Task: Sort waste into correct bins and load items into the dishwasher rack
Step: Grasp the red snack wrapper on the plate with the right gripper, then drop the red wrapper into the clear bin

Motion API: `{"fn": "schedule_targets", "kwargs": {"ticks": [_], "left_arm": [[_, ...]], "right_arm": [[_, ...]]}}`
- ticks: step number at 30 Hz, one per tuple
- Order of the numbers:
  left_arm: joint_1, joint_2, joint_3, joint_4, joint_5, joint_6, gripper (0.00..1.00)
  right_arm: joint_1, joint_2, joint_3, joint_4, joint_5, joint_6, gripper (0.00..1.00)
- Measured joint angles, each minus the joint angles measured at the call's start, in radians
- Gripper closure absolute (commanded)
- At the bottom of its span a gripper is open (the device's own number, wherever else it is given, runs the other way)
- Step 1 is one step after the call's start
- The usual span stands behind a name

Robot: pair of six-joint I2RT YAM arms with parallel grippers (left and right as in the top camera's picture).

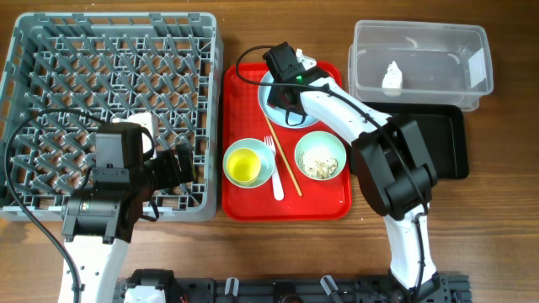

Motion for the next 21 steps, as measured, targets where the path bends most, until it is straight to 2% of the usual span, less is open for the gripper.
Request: {"fn": "schedule_targets", "kwargs": {"ticks": [1, 2, 5, 7, 15, 19, 21], "left_arm": [[0.0, 0.0, 0.0, 0.0, 0.0, 0.0, 0.0], [0.0, 0.0, 0.0, 0.0, 0.0, 0.0, 0.0], [0.0, 0.0, 0.0, 0.0, 0.0, 0.0, 0.0], [0.0, 0.0, 0.0, 0.0, 0.0, 0.0, 0.0], [0.0, 0.0, 0.0, 0.0, 0.0, 0.0, 0.0], [0.0, 0.0, 0.0, 0.001, 0.0, 0.0, 0.0], [0.0, 0.0, 0.0, 0.0, 0.0, 0.0, 0.0]], "right_arm": [[0.0, 0.0, 0.0, -0.002, -0.002, -0.001, 0.66], [0.001, 0.0, 0.0, -0.002, -0.006, 0.0, 0.74], [0.005, 0.001, 0.0, -0.001, -0.023, 0.006, 0.83], [0.006, 0.003, 0.0, 0.004, -0.04, 0.007, 0.96], [0.006, 0.001, 0.0, -0.021, -0.076, -0.008, 0.96], [-0.01, -0.083, -0.007, -0.125, -0.022, -0.03, 0.96], [-0.05, -0.196, -0.008, -0.157, 0.016, -0.038, 0.96]]}}
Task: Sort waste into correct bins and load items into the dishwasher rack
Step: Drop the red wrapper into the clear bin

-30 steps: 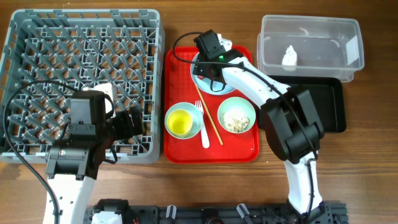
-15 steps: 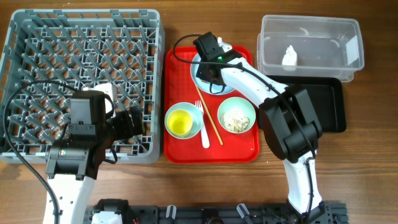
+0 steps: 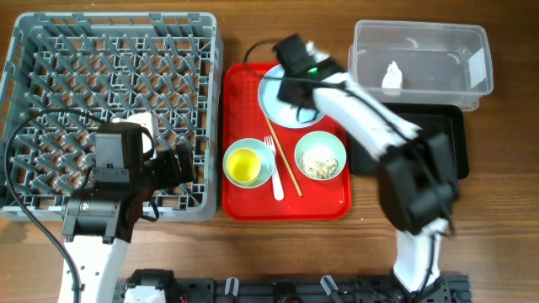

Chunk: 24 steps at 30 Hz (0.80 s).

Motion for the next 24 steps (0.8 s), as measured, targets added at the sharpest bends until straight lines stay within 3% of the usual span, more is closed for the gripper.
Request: {"fn": "schedule_targets", "kwargs": {"ticks": [6, 8, 9, 10, 17, 24], "left_arm": [[0.0, 0.0, 0.0, 0.0, 0.0, 0.0, 0.0], [0.0, 0.0, 0.0, 0.0, 0.0, 0.0, 0.0], [0.0, 0.0, 0.0, 0.0, 0.0, 0.0, 0.0], [0.0, 0.0, 0.0, 0.0, 0.0, 0.0, 0.0], [0.0, 0.0, 0.0, 0.0, 0.0, 0.0, 0.0], [0.0, 0.0, 0.0, 0.0, 0.0, 0.0, 0.0]], "right_arm": [[-0.208, -0.209, 0.003, -0.074, 0.04, 0.005, 0.95], [-0.261, -0.209, 0.003, -0.085, 0.043, 0.005, 0.66], [-0.285, -0.208, 0.003, -0.091, 0.043, 0.005, 0.24], [-0.316, -0.208, 0.003, -0.092, 0.042, 0.005, 0.11], [-0.367, -0.212, 0.003, -0.076, -0.046, -0.117, 0.0], [-0.367, -0.424, 0.002, -0.381, -0.171, -0.257, 0.02]]}}
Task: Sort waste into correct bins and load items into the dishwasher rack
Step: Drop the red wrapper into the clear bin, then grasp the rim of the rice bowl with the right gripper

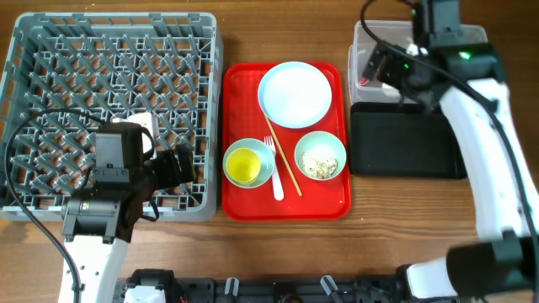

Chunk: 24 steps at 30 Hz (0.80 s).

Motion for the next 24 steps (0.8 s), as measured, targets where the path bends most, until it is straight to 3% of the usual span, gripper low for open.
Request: {"fn": "schedule_targets", "kwargs": {"ticks": [4, 11, 18, 24], "left_arm": [[0.0, 0.0, 0.0, 0.0, 0.0, 0.0, 0.0], [0.0, 0.0, 0.0, 0.0, 0.0, 0.0, 0.0], [0.0, 0.0, 0.0, 0.0, 0.0, 0.0, 0.0], [0.0, 0.0, 0.0, 0.0, 0.0, 0.0, 0.0]], "right_arm": [[0.03, -0.119, -0.08, -0.055, -0.04, -0.041, 0.04], [0.266, -0.177, -0.328, 0.075, -0.106, -0.076, 0.21], [0.449, -0.028, -0.411, 0.23, -0.088, 0.016, 0.32], [0.504, 0.172, -0.412, 0.343, -0.083, 0.095, 0.58]]}}
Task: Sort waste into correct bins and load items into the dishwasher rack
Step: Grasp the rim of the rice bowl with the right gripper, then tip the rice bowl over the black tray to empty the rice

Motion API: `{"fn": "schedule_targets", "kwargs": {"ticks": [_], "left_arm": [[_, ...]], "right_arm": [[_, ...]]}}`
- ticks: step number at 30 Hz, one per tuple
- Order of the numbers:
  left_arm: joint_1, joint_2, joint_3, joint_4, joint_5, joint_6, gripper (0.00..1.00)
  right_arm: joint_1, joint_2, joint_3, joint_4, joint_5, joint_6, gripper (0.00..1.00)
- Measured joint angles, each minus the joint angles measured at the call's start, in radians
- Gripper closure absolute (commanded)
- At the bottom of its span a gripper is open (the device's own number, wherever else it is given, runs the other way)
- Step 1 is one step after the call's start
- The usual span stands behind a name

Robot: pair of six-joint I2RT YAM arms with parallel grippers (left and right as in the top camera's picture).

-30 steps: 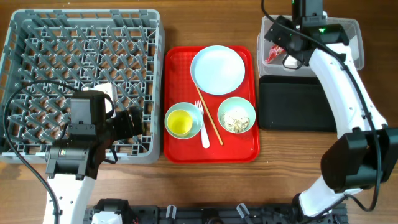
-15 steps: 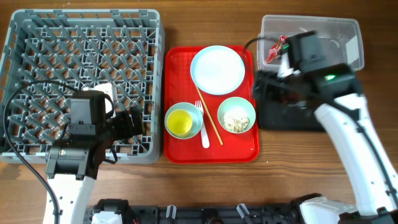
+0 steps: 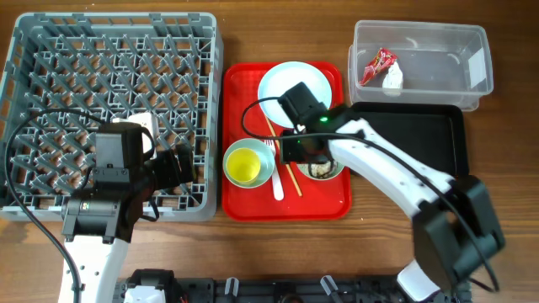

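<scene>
On the red tray stand a pale plate, a yellow cup and a green bowl of food scraps. A white fork and wooden chopsticks lie between them. My right gripper hovers open, low over the chopsticks beside the green bowl, holding nothing. The clear bin holds a red wrapper and a white crumpled paper. My left gripper rests over the front edge of the grey dishwasher rack; its jaws are not readable.
A black tray lies right of the red tray, below the clear bin, and the right arm crosses its left edge. A small white item sits in the rack by the left wrist. Bare wood shows along the front edge.
The right gripper was over the clear bin with something red at its tip. Now the red wrapper lies in the bin and the gripper is over the chopsticks on the red tray.
The right gripper was first down on the pale plate, and still at the plate's edge a moment later. It then stood over the clear bin with a red piece. Now the wrapper lies in the bin and the gripper is back over the tray. The left arm never moved.
</scene>
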Motion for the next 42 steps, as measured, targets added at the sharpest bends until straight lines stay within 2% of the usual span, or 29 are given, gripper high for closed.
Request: {"fn": "schedule_targets", "kwargs": {"ticks": [5, 6, 10, 19, 25, 30, 37, 42], "left_arm": [[0.0, 0.0, 0.0, -0.001, 0.0, 0.0, 0.0], [0.0, 0.0, 0.0, -0.001, 0.0, 0.0, 0.0], [0.0, 0.0, 0.0, -0.001, 0.0, 0.0, 0.0], [0.0, 0.0, 0.0, -0.005, 0.0, 0.0, 0.0], [0.0, 0.0, 0.0, -0.005, 0.0, 0.0, 0.0], [0.0, 0.0, 0.0, -0.007, 0.0, 0.0, 0.0], [0.0, 0.0, 0.0, -0.007, 0.0, 0.0, 0.0], [0.0, 0.0, 0.0, -0.007, 0.0, 0.0, 0.0]], "right_arm": [[0.0, 0.079, 0.0, 0.034, 0.009, 0.055, 0.73], [0.0, 0.087, 0.0, 0.034, 0.016, 0.065, 0.8], [0.0, 0.111, 0.0, 0.037, 0.034, 0.092, 0.95], [0.0, 0.093, 0.014, -0.022, 0.054, 0.114, 0.96], [-0.021, -0.083, 0.072, -0.092, 0.029, 0.068, 0.96], [-0.189, -0.233, 0.093, -0.13, -0.039, 0.009, 0.96], [-0.492, -0.222, 0.092, -0.142, -0.336, -0.184, 0.96], [-0.639, -0.142, 0.091, -0.171, -0.565, -0.34, 0.96]]}}
